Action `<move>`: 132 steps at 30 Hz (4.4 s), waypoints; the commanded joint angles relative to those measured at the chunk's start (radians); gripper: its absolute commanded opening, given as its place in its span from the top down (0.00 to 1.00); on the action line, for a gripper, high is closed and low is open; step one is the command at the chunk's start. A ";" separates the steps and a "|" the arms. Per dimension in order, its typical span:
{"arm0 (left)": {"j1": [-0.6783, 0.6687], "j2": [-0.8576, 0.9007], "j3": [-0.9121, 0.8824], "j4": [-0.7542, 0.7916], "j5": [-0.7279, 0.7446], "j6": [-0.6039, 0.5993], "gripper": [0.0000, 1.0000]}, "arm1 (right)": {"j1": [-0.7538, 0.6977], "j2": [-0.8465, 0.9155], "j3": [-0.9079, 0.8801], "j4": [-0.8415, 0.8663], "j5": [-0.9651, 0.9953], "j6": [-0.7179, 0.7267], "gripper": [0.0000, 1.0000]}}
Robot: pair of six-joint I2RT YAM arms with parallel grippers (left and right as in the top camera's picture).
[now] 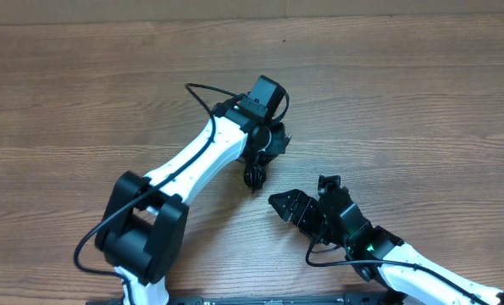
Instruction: Untangle cables
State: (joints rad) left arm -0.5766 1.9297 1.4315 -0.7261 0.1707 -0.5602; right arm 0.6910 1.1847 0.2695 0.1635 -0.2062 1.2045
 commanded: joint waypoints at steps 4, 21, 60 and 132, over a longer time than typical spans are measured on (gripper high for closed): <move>-0.007 0.048 -0.004 0.105 0.137 0.133 0.75 | 0.008 0.002 0.020 -0.024 -0.014 0.003 0.09; 0.007 0.037 0.320 -0.104 -0.092 0.224 0.00 | 0.008 0.002 0.020 -0.046 0.014 0.002 0.00; 0.137 0.039 0.209 -0.435 0.137 -0.608 0.53 | 0.008 0.002 0.020 -0.039 0.050 -0.005 0.00; -0.026 -0.236 0.266 -0.450 0.134 0.979 0.96 | -0.309 -0.049 0.026 0.297 -0.216 0.579 0.14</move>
State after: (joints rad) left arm -0.6025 1.7065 1.6756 -1.1954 0.3092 0.4477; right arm 0.3740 1.1179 0.2764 0.4667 -0.4442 1.7779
